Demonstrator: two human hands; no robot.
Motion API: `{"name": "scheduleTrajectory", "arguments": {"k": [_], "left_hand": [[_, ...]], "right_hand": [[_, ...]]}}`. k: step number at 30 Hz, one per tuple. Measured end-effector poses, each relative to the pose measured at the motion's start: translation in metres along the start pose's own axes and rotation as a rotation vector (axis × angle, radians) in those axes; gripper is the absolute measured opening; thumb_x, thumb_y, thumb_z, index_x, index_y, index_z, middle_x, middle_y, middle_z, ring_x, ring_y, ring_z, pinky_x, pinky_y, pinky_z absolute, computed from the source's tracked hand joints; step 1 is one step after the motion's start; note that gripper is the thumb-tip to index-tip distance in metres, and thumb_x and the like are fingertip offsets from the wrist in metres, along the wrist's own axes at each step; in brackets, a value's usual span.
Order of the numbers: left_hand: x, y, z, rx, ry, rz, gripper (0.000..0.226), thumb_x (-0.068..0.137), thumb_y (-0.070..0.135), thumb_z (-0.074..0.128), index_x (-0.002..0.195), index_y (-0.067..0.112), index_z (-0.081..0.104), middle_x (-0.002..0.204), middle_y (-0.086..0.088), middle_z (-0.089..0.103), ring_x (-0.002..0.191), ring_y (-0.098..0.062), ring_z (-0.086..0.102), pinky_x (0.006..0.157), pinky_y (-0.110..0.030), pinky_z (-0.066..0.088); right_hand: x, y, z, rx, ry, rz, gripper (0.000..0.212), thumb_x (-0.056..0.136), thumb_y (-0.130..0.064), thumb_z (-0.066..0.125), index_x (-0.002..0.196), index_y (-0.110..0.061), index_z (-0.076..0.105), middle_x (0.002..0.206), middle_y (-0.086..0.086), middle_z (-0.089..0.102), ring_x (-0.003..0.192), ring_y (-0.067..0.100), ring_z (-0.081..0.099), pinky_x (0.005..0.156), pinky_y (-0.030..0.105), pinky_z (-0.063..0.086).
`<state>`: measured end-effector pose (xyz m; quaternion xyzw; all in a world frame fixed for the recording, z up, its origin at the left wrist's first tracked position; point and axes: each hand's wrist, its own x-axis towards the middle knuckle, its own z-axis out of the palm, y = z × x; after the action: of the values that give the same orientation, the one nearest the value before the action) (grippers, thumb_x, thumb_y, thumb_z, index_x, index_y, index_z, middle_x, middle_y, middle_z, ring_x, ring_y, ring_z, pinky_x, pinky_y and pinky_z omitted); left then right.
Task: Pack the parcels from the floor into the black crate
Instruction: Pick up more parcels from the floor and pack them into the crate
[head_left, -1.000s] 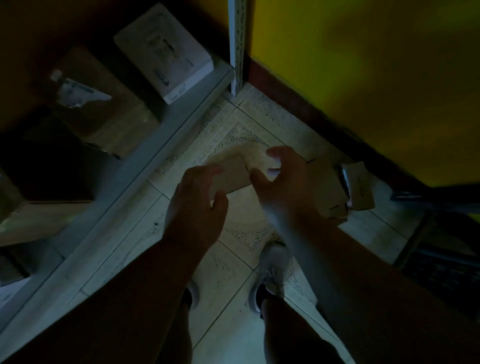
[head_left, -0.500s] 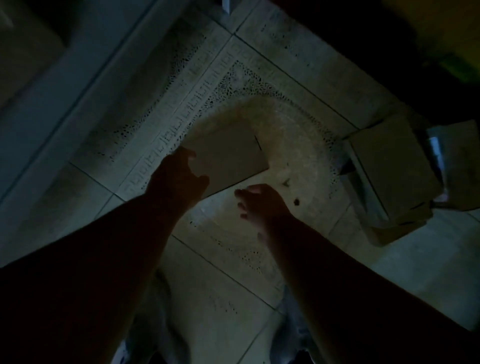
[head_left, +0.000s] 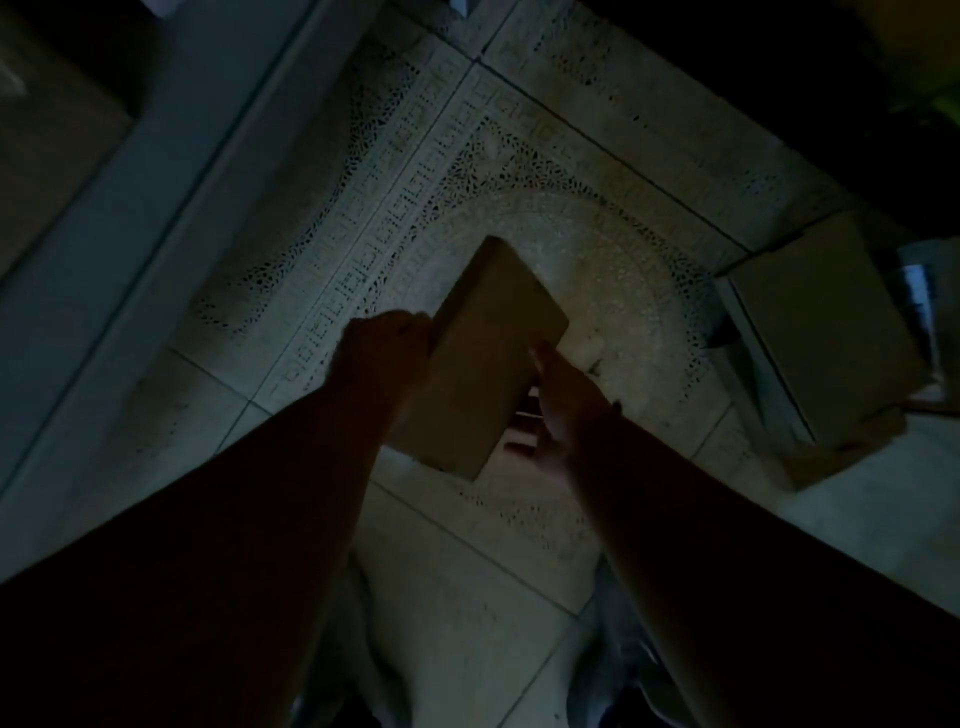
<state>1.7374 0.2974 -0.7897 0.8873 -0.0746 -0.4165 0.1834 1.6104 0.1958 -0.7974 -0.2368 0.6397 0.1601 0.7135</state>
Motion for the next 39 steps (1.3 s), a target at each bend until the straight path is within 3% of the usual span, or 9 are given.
{"name": "scheduleTrajectory", "arguments": {"k": [3, 7, 10, 13, 15, 22, 24, 30, 39], "left_hand": [[-0.070, 0.033, -0.026, -0.351, -0.241, -0.035, 0.016, 0.094, 0.038, 0.062, 0.099, 0.023, 0.066, 0.102, -0.008, 0.070, 0.090, -0.028, 0.069, 0.071, -0.038, 0.056], [-0.160, 0.069, -0.065, -0.608, -0.554, -0.030, 0.091, 0.058, 0.039, 0.082, 0.139, 0.041, 0.038, 0.122, 0.007, 0.066, 0.098, -0.010, 0.071, 0.073, -0.031, 0.060], [-0.209, 0.090, -0.114, -0.563, -0.430, 0.016, 0.113, 0.053, 0.040, 0.086, 0.148, 0.041, 0.025, 0.126, 0.008, 0.063, 0.112, -0.021, 0.065, 0.088, -0.047, 0.056], [-0.259, 0.109, -0.175, -0.455, -0.362, -0.016, 0.074, 0.063, 0.043, 0.085, 0.129, 0.024, 0.057, 0.110, -0.001, 0.074, 0.095, -0.023, 0.074, 0.083, -0.053, 0.058], [-0.299, 0.118, -0.210, -0.455, -0.261, -0.007, 0.041, 0.075, 0.042, 0.081, 0.109, 0.024, 0.068, 0.099, -0.002, 0.077, 0.085, -0.022, 0.076, 0.078, -0.050, 0.060], [-0.488, 0.164, -0.323, -0.586, 0.009, 0.300, 0.043, 0.075, 0.063, 0.065, 0.105, 0.034, 0.057, 0.098, 0.005, 0.075, 0.086, -0.016, 0.074, 0.074, -0.044, 0.061], [-0.537, 0.170, -0.350, -0.588, 0.115, 0.425, 0.036, 0.079, 0.065, 0.064, 0.102, 0.037, 0.058, 0.092, 0.020, 0.074, 0.081, -0.001, 0.072, 0.066, -0.025, 0.060], [-0.652, 0.176, -0.393, -0.624, 0.327, 0.593, 0.049, 0.070, 0.066, 0.055, 0.110, 0.038, 0.059, 0.093, 0.022, 0.073, 0.085, 0.004, 0.070, 0.066, -0.016, 0.058], [-0.800, 0.143, -0.347, -0.729, 0.723, 0.434, 0.062, 0.060, 0.078, 0.043, 0.109, 0.042, 0.050, 0.092, 0.011, 0.071, 0.078, 0.005, 0.069, 0.054, -0.013, 0.054]], "right_hand": [[-0.059, 0.000, -0.008, 0.137, -0.082, -0.046, 0.069, 0.089, -0.073, 0.046, 0.128, -0.017, 0.059, 0.118, 0.013, 0.069, 0.106, 0.031, 0.066, 0.096, 0.053, 0.052], [-0.157, -0.010, -0.010, 0.317, -0.383, -0.105, 0.073, 0.093, -0.066, 0.042, 0.133, -0.009, 0.062, 0.134, 0.024, 0.060, 0.124, 0.041, 0.057, 0.108, 0.061, 0.038], [-0.236, -0.016, -0.009, 0.309, -0.459, -0.117, 0.073, 0.093, -0.069, 0.037, 0.135, -0.015, 0.061, 0.137, 0.019, 0.060, 0.126, 0.039, 0.057, 0.109, 0.058, 0.039], [-0.321, -0.025, -0.009, 0.296, -0.369, -0.169, 0.081, 0.088, -0.078, 0.035, 0.133, -0.017, 0.063, 0.131, 0.019, 0.064, 0.119, 0.041, 0.061, 0.106, 0.061, 0.041], [-0.380, -0.026, -0.005, 0.252, -0.245, -0.271, 0.081, 0.085, -0.080, 0.036, 0.129, -0.016, 0.061, 0.120, 0.017, 0.070, 0.110, 0.038, 0.068, 0.096, 0.059, 0.050], [-0.612, 0.000, 0.030, -0.188, 0.159, -0.882, 0.030, 0.092, -0.057, 0.054, 0.104, -0.030, 0.056, 0.088, -0.018, 0.072, 0.075, 0.003, 0.073, 0.059, 0.028, 0.060], [-0.669, 0.008, 0.035, -0.261, 0.210, -1.062, 0.030, 0.090, -0.063, 0.049, 0.095, -0.034, 0.054, 0.087, -0.022, 0.069, 0.073, -0.001, 0.070, 0.055, 0.021, 0.058], [-0.767, 0.026, 0.035, -0.339, 0.049, -1.330, 0.035, 0.086, -0.064, 0.048, 0.096, -0.030, 0.052, 0.089, -0.004, 0.072, 0.079, 0.012, 0.073, 0.066, 0.047, 0.062], [-0.831, 0.075, 0.005, -0.576, -0.230, -1.731, 0.029, 0.088, -0.064, 0.045, 0.090, -0.035, 0.048, 0.087, -0.033, 0.065, 0.070, -0.007, 0.066, 0.047, 0.010, 0.046]]}}
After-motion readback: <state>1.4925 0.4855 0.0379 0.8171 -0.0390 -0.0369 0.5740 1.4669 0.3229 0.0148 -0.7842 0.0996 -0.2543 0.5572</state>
